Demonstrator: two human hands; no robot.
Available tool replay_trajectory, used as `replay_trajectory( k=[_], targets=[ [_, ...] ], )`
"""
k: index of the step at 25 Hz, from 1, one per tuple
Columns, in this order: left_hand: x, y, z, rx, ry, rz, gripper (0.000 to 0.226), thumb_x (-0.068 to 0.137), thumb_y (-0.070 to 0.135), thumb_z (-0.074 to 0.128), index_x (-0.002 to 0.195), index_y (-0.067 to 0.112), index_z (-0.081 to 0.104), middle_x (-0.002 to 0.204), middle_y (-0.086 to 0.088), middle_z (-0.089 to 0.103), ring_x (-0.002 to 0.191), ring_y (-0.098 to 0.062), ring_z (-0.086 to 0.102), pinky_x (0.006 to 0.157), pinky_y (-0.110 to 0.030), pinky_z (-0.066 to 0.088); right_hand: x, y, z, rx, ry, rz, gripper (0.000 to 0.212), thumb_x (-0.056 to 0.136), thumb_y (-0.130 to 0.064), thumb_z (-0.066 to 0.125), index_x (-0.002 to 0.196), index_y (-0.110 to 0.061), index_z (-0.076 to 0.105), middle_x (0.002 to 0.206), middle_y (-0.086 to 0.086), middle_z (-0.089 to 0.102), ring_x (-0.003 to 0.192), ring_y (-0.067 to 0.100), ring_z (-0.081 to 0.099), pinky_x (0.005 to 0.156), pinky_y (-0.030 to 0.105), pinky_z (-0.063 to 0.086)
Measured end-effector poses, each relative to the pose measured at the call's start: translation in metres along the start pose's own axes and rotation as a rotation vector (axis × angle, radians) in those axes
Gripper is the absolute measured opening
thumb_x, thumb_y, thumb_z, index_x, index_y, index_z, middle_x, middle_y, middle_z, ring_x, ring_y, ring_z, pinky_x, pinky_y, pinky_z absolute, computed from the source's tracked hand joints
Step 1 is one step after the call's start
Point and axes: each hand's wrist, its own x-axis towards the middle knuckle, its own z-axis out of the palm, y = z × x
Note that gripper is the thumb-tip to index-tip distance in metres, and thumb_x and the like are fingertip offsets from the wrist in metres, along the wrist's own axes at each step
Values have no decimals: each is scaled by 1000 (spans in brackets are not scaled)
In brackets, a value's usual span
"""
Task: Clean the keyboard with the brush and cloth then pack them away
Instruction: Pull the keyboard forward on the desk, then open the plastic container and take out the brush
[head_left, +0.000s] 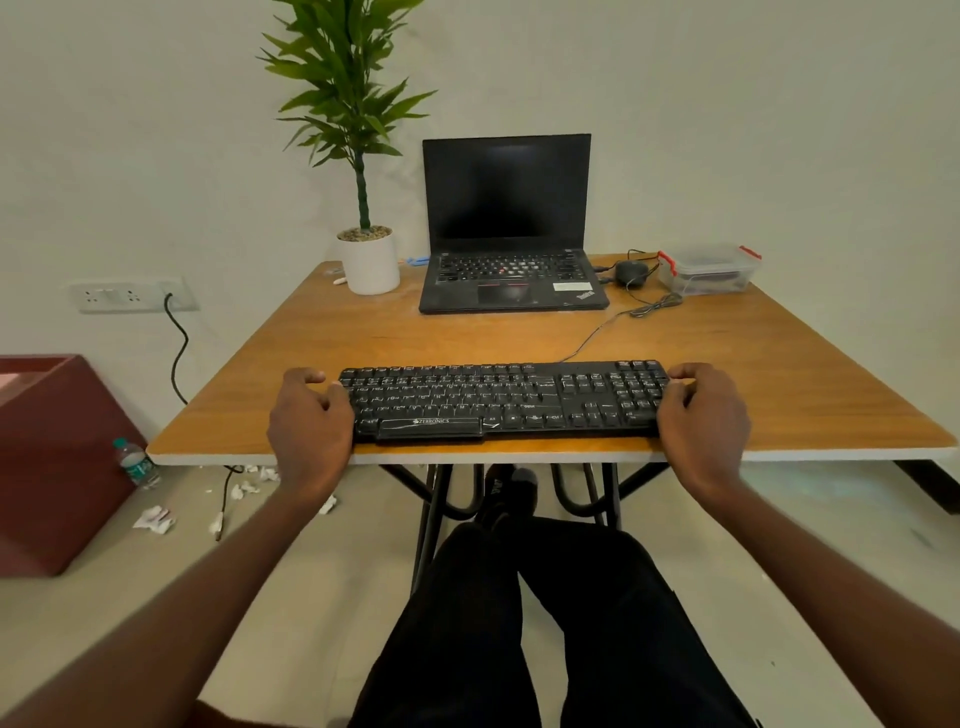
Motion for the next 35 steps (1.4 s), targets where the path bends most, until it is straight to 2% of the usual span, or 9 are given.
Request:
replay_trajectory(
  k=[4,7,11,20,24,28,31,33,35],
  targets=[
    [1,-11,6,104,-30,131,28,104,26,59,125,7,61,113,-13,62,105,-31,58,90,-44,45,1,0,0,-13,-9,6,25,103,-20,48,121,-12,64,119,12,62,102,23,58,81,32,41],
    [7,-4,9,168,-17,227,28,105,27,59,125,9,62,126,-16,58,117,-35,50,96,-44,38,1,1,2,-53,-47,-56,25,103,-24,48,124,-15,60,123,11,57,107,28,58,83,40,49],
    [18,36,24,128,-70,358,23,105,29,58,123,16,63,124,-3,64,116,-24,54,96,-43,43,13,-14,1,-172,-50,-198,27,103,-30,49,128,-22,57,128,5,57,114,24,55,92,53,50],
    [36,173,175,-58,-691,518,21,106,24,60,121,16,72,111,7,69,104,-9,62,81,-10,41,110,17,13,40,-71,-269,22,102,-19,54,122,-21,63,115,-4,64,98,11,60,83,34,52],
    [29,221,251,-121,-830,448,21,104,24,61,119,14,73,112,1,71,106,-14,64,91,-32,51,162,57,17,58,-40,-72,23,102,-18,53,123,-19,64,112,-3,67,97,13,61,77,30,47],
    [22,264,315,-336,-899,216,14,103,23,61,102,16,73,104,2,69,95,-15,63,85,-35,51,223,88,22,186,-21,216,33,101,-20,52,133,-19,61,128,2,65,109,18,59,92,37,51],
    [28,292,357,-388,-912,68,26,97,7,54,82,27,62,91,-7,61,82,-20,52,75,-34,41,275,109,25,224,-67,286,37,101,-29,54,138,-24,59,141,4,58,109,18,54,89,34,45],
    [32,307,384,-398,-922,12,30,96,5,53,111,24,71,112,-7,67,81,-16,54,68,-26,44,304,122,25,225,-120,280,38,102,-33,54,139,-26,60,143,3,57,111,16,52,89,31,41],
    [36,319,409,-411,-948,-17,47,98,11,58,145,18,59,134,-5,61,95,-16,58,63,-22,43,330,131,25,255,-186,284,38,103,-36,54,139,-27,62,143,-3,57,116,14,51,94,31,40]
  ],
)
